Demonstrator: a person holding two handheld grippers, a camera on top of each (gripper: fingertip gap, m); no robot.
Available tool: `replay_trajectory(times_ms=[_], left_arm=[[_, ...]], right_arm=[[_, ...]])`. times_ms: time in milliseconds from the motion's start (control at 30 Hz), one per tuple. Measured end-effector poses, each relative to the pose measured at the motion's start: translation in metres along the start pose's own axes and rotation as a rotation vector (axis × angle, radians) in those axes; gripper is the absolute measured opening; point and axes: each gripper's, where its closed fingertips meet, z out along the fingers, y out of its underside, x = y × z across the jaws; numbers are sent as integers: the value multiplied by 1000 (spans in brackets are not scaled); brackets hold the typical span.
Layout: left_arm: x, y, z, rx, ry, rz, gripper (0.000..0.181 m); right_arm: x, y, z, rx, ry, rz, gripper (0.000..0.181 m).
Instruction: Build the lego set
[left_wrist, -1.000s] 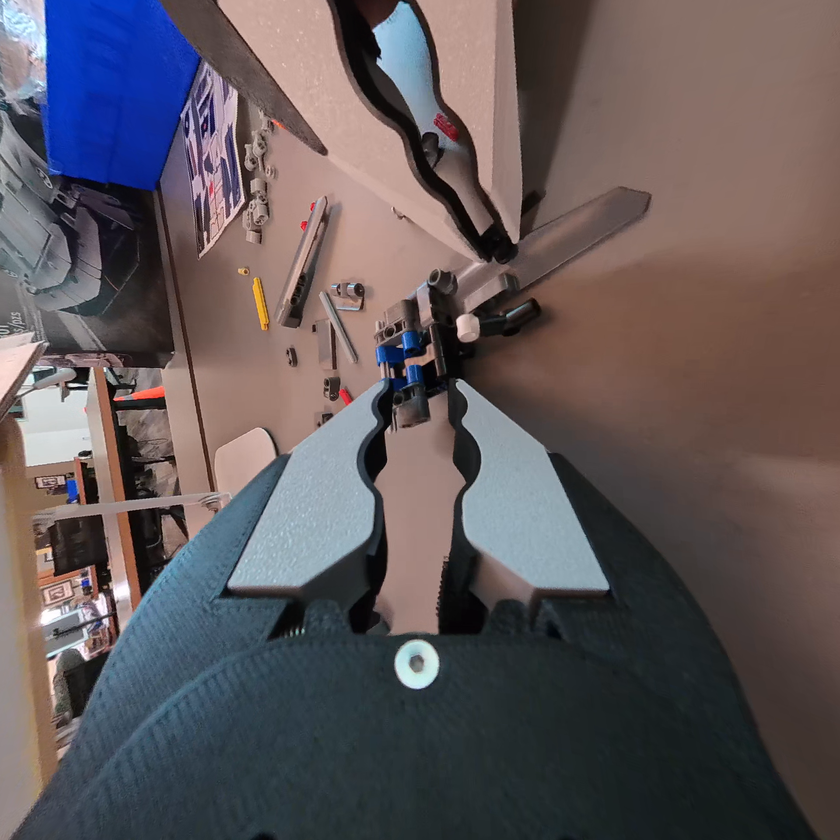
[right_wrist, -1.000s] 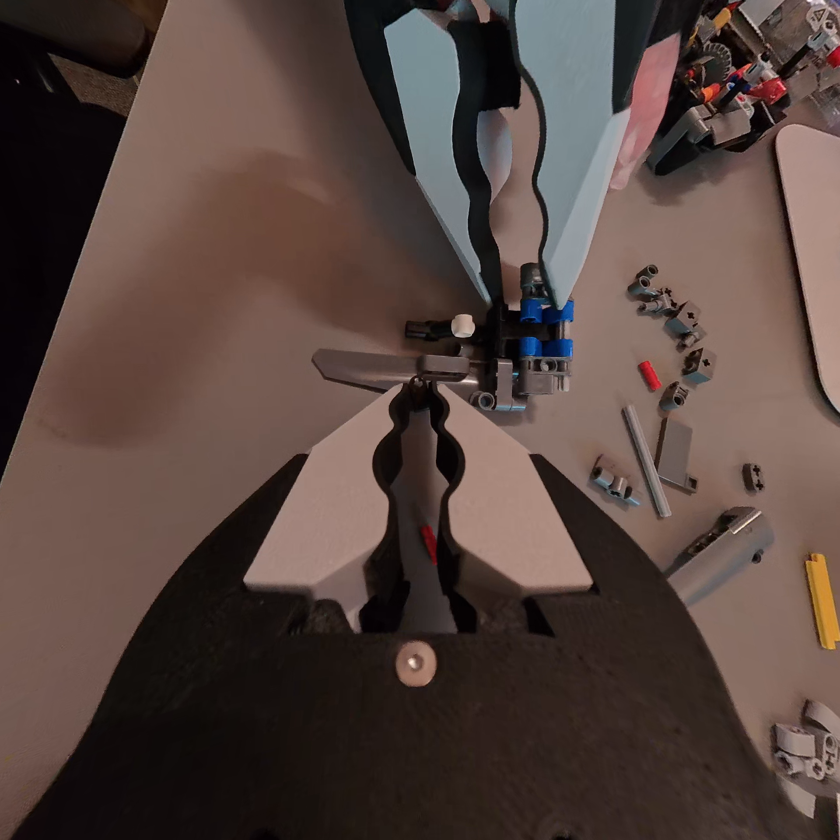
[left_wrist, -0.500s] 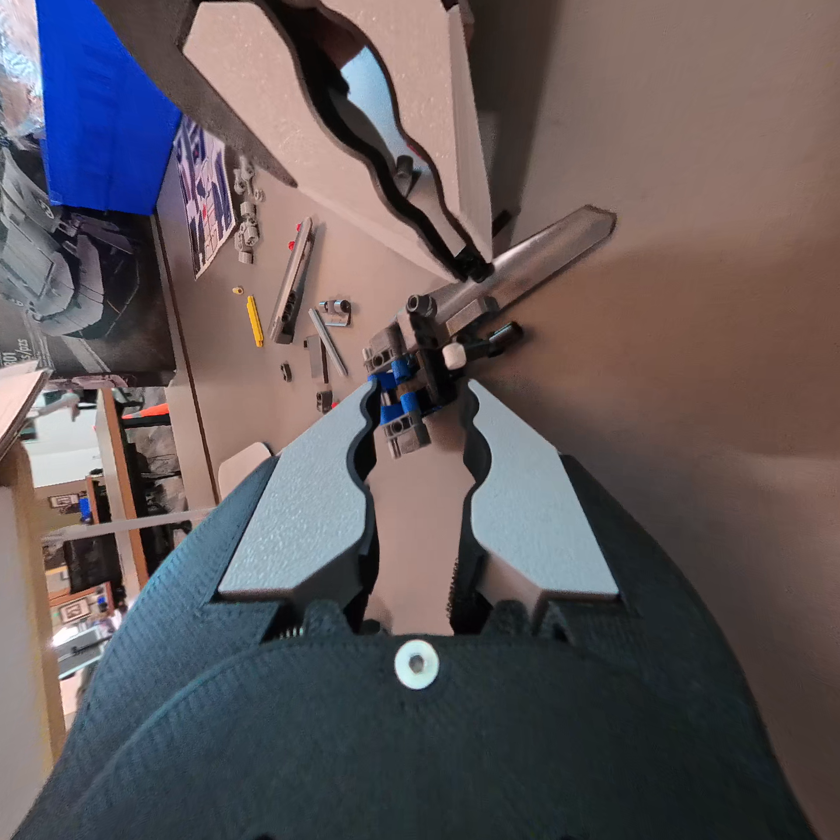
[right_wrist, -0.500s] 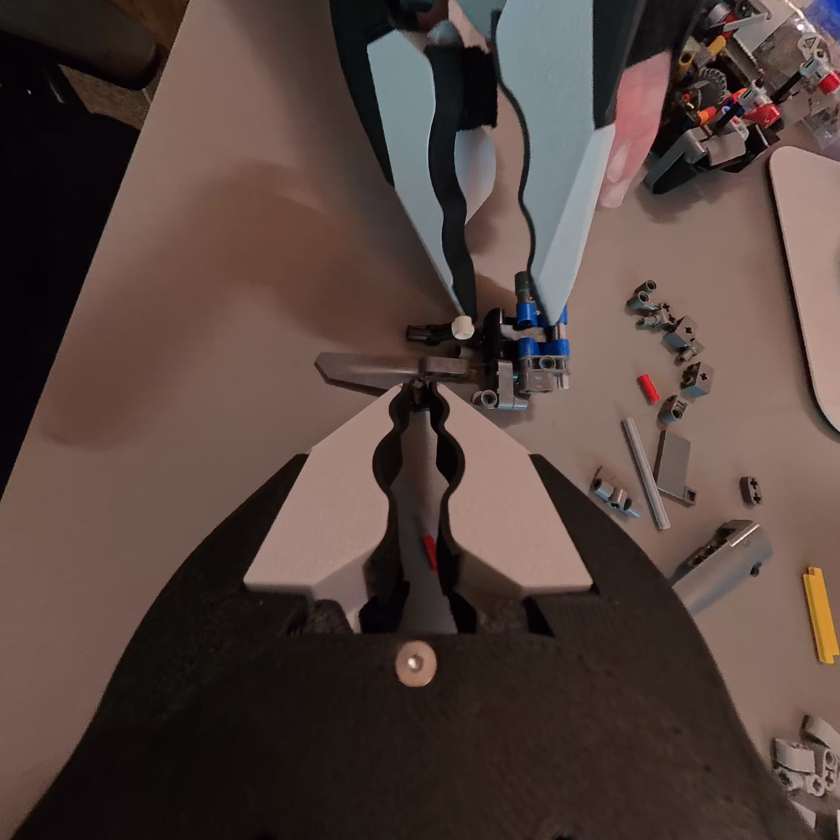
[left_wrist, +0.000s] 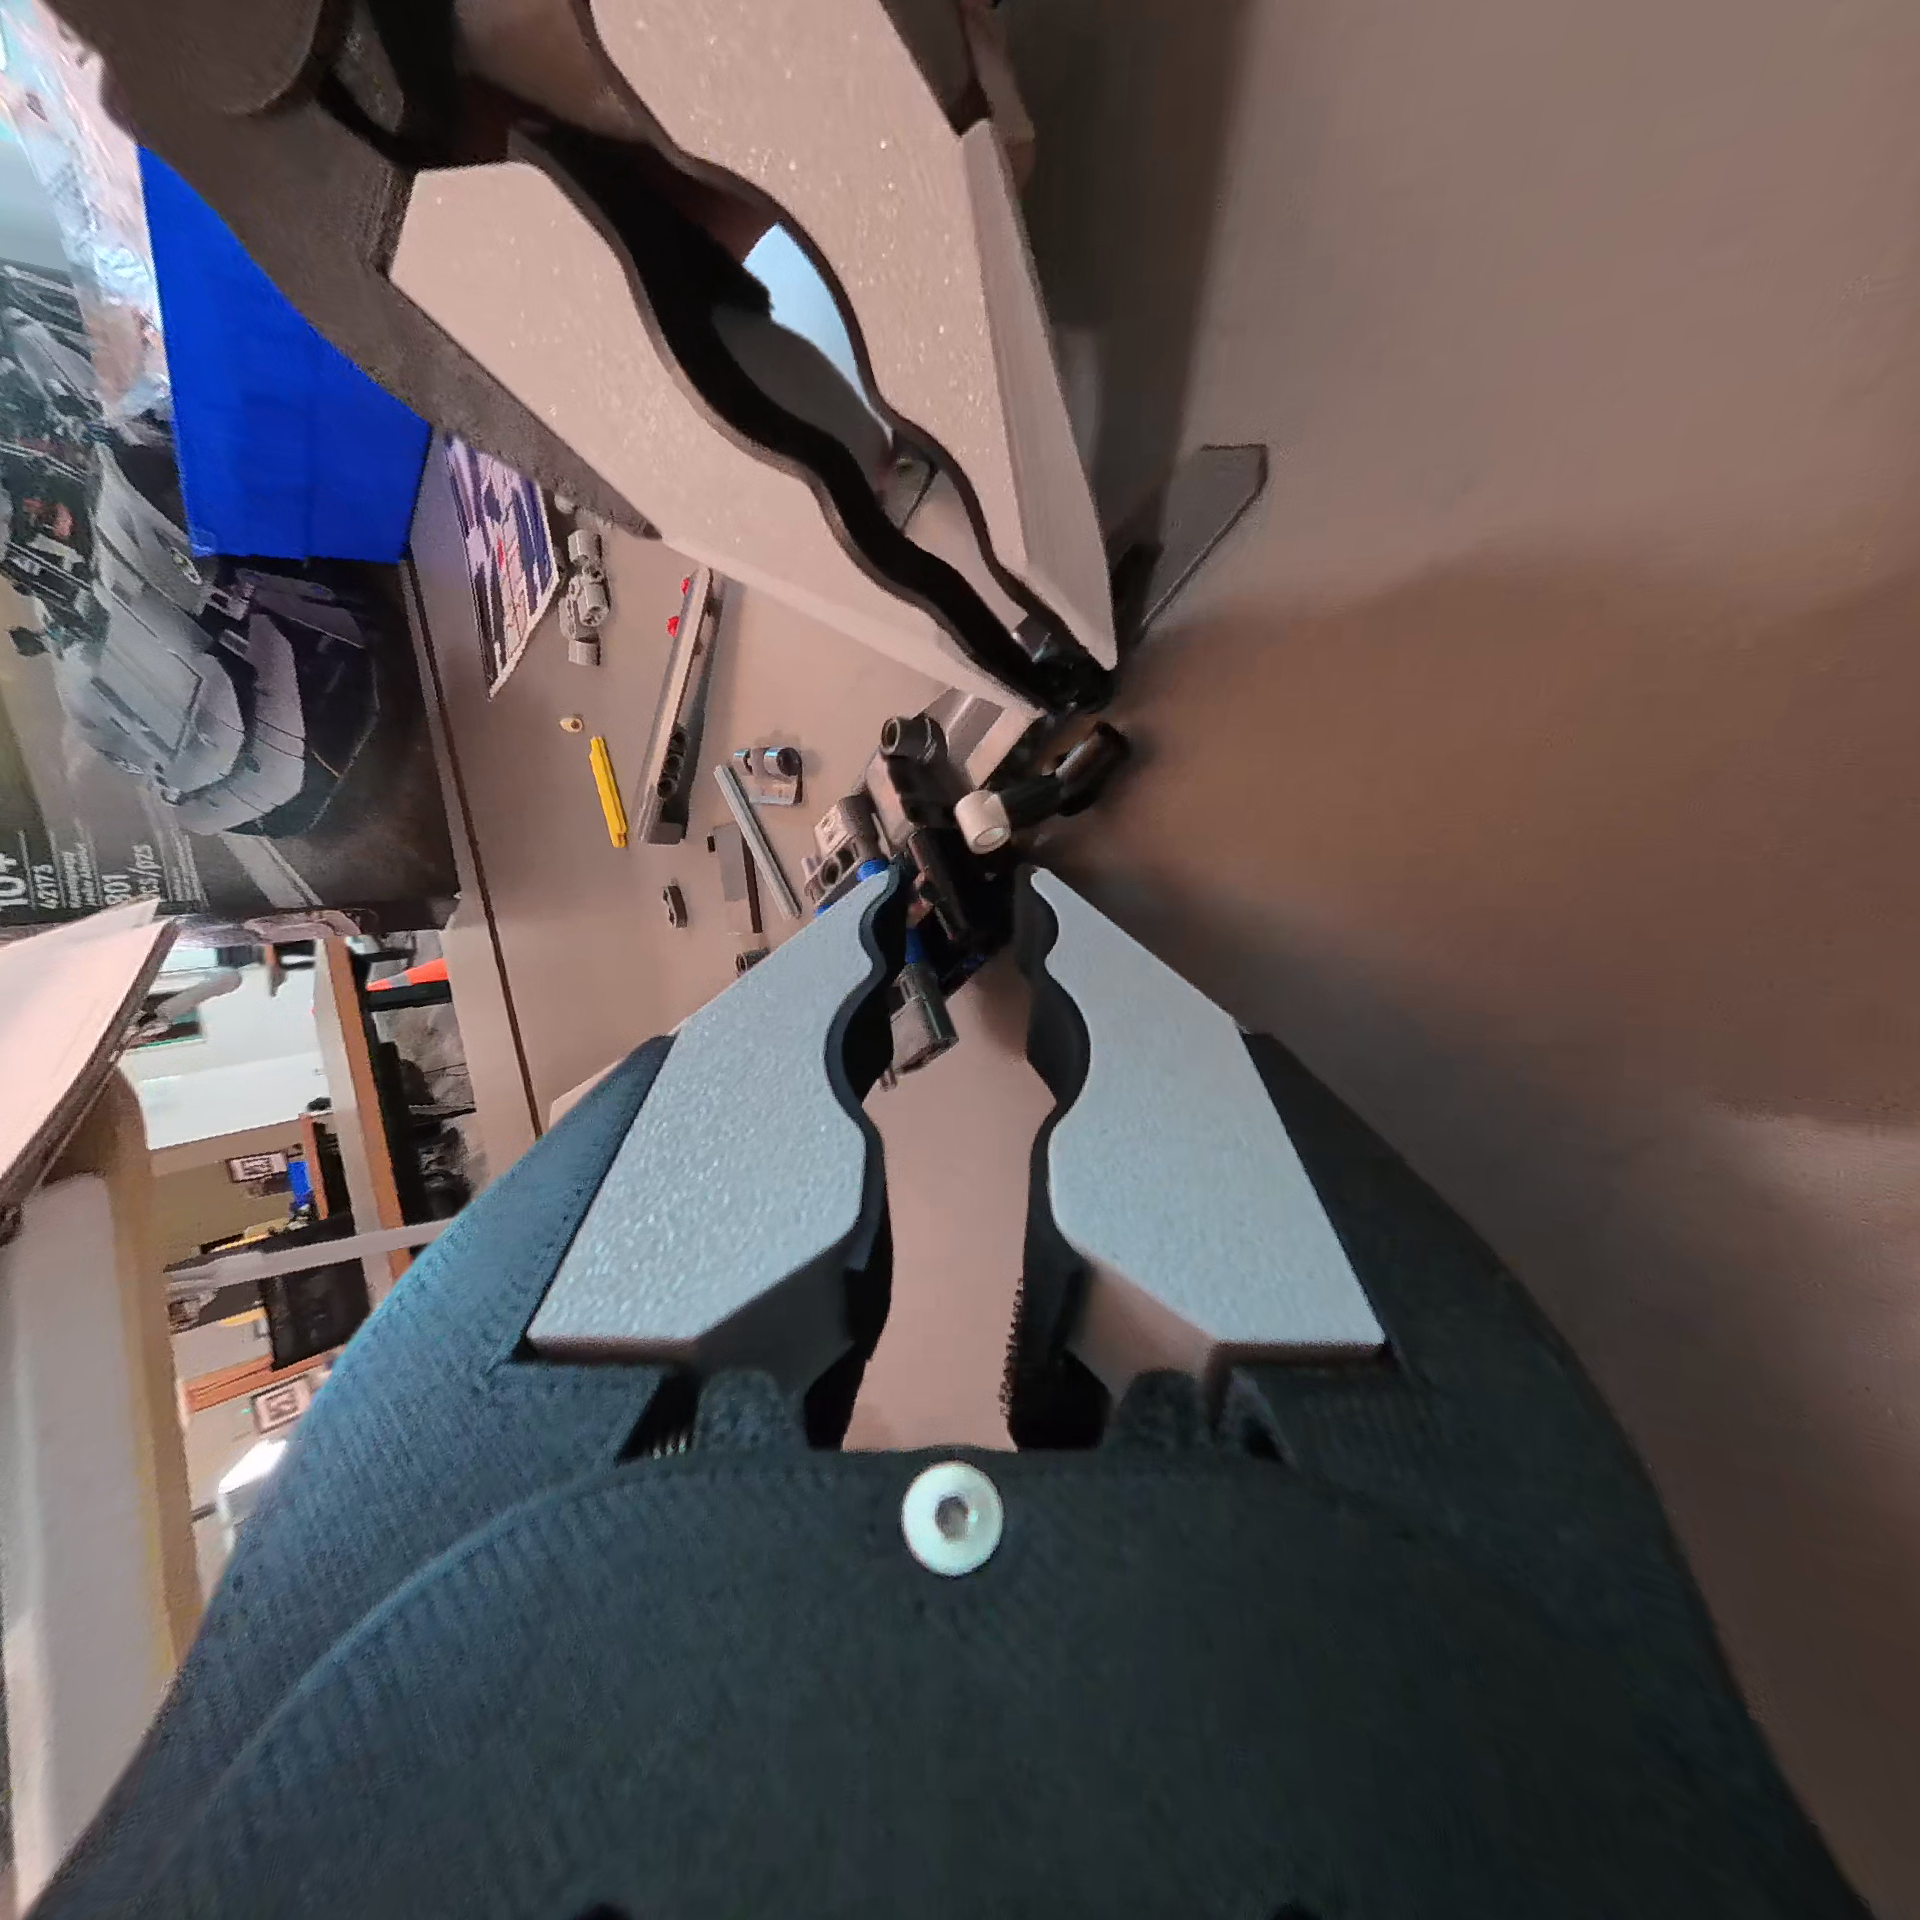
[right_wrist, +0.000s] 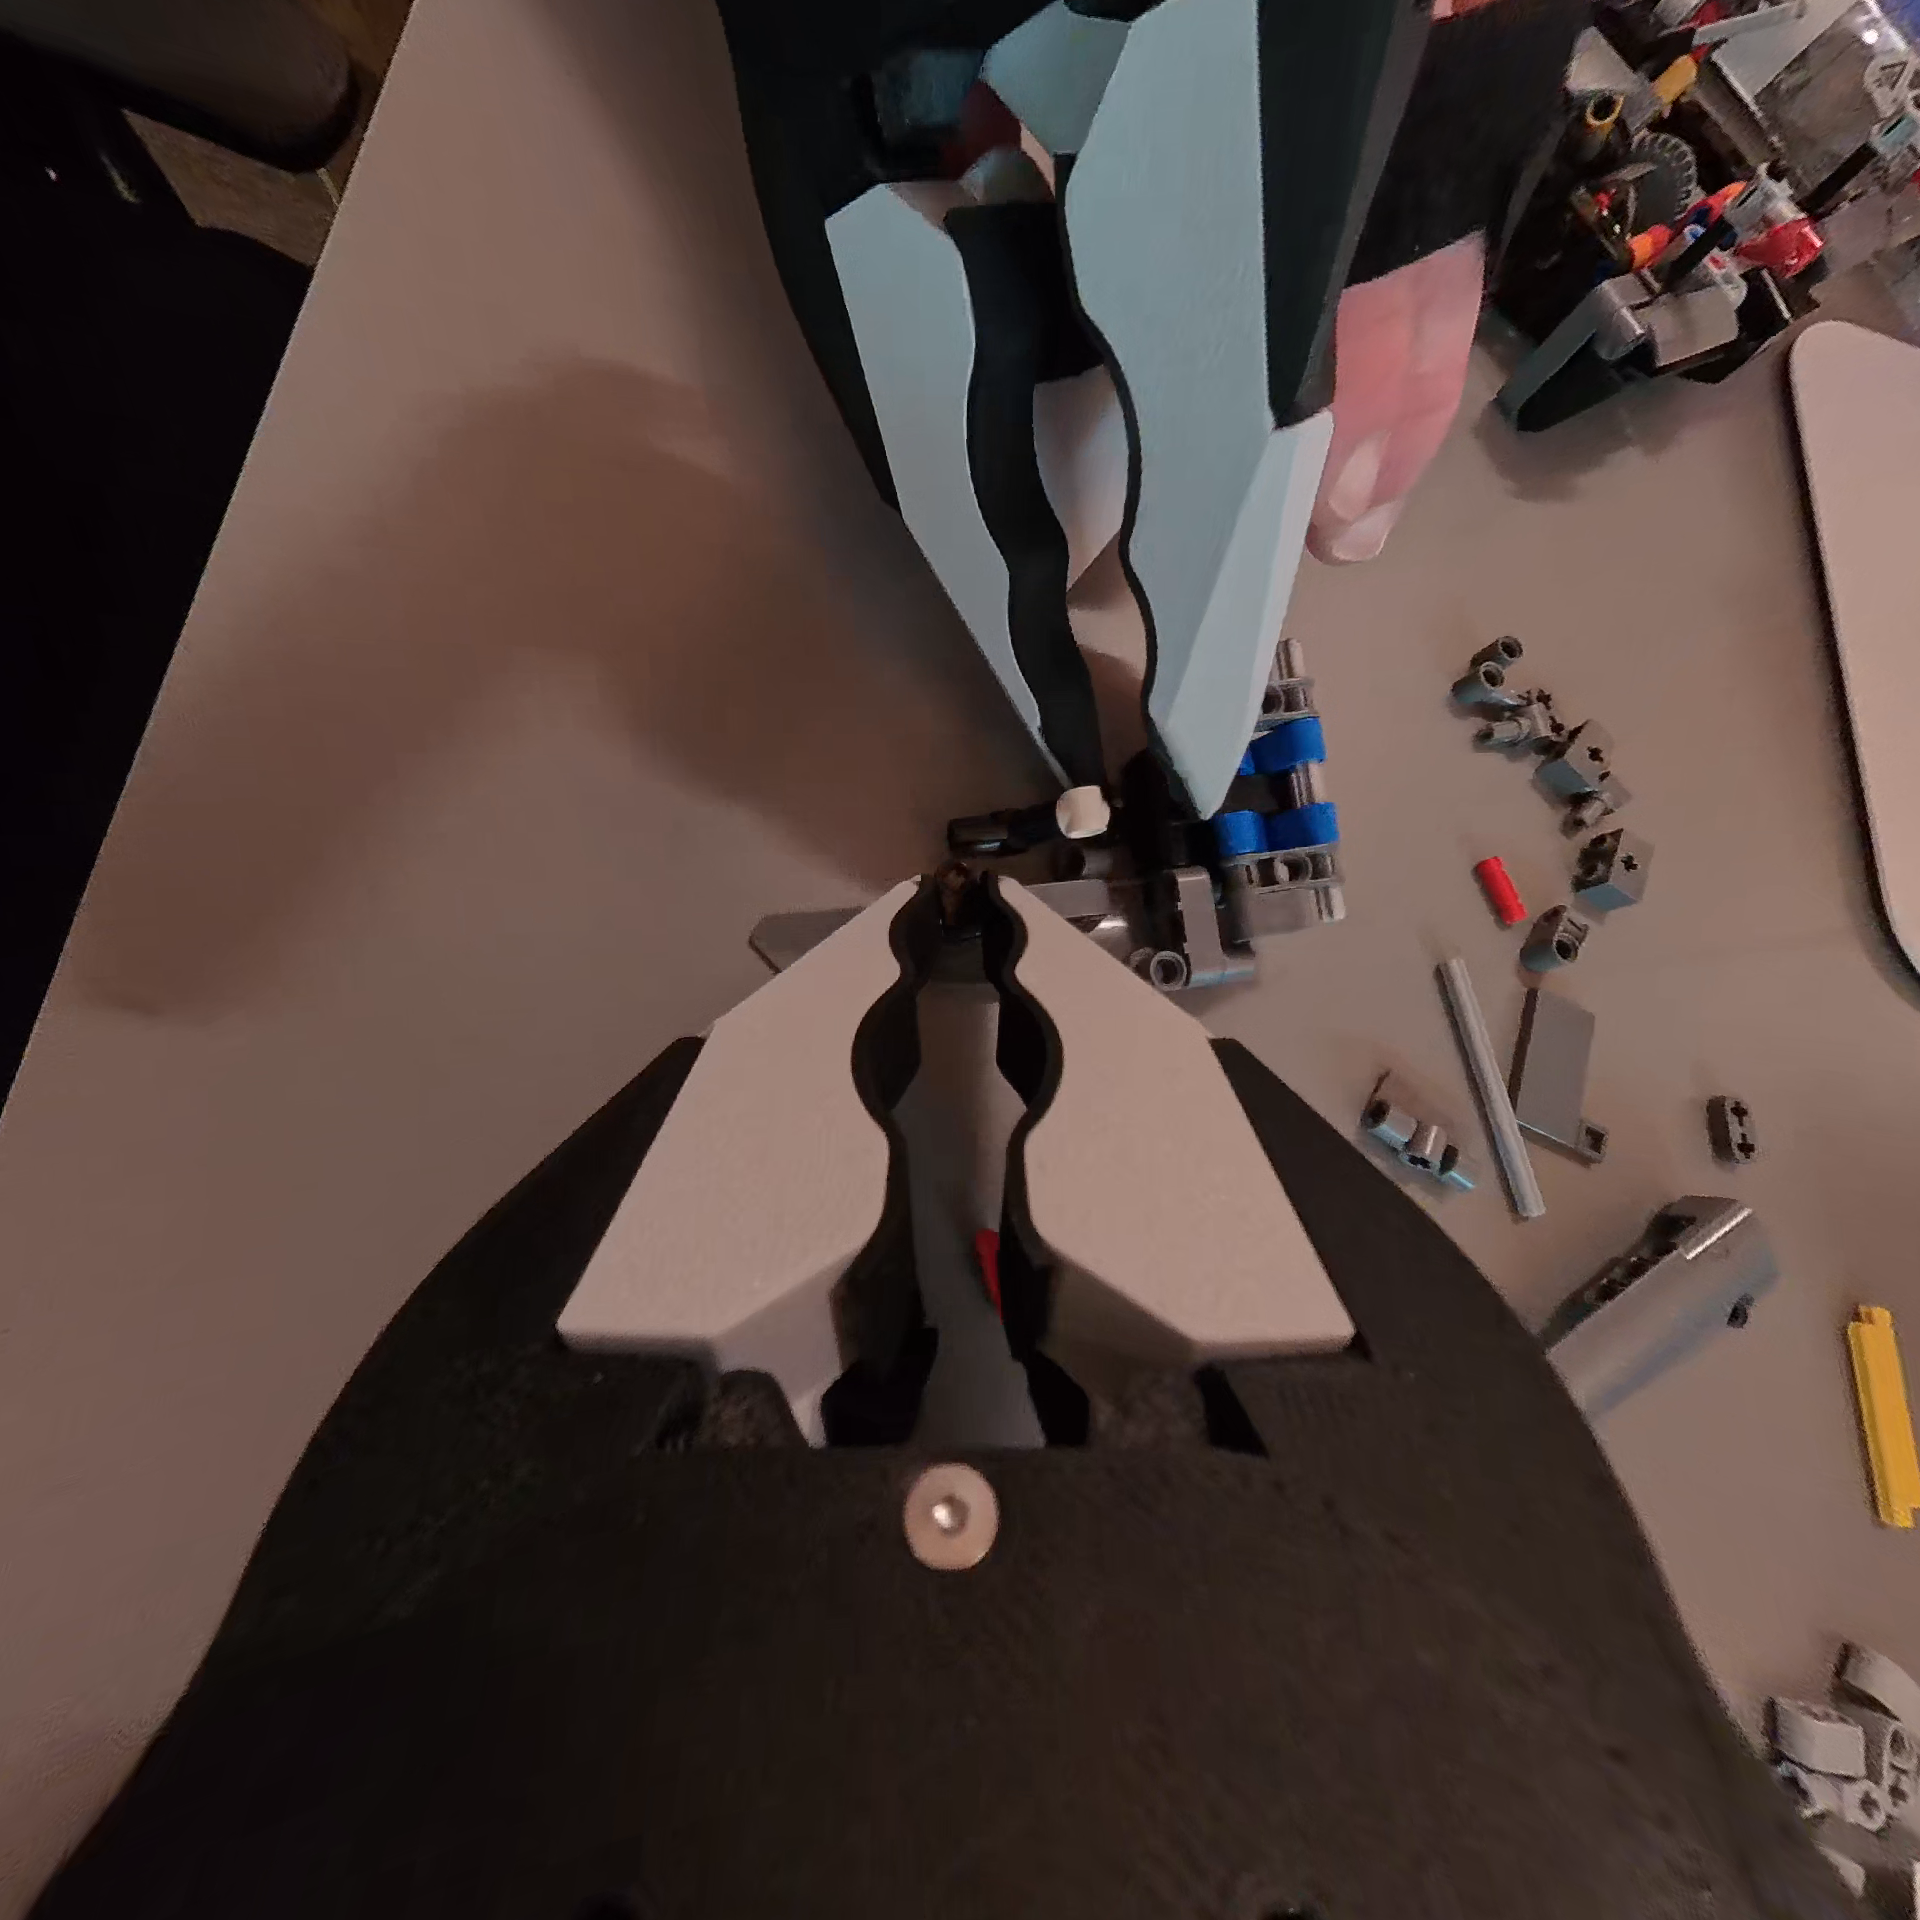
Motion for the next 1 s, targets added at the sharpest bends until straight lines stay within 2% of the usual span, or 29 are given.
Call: replay_trajectory(times_ms=[33,567,800,1000], left_arm=[[0,0,0,-4,-2,7,16],[-3,1,-3,-8,-11,3,17],[0,-12,-5,41,-11,39,21],[3,-13,-1,45,-5,39,20]], right_arm=[[0,0,0,-2,-1,1,6],[0,1,0,2,-7,13,6],[0,1,0,2,-8,14,6],[0,1,0,1,-7,16,6]])
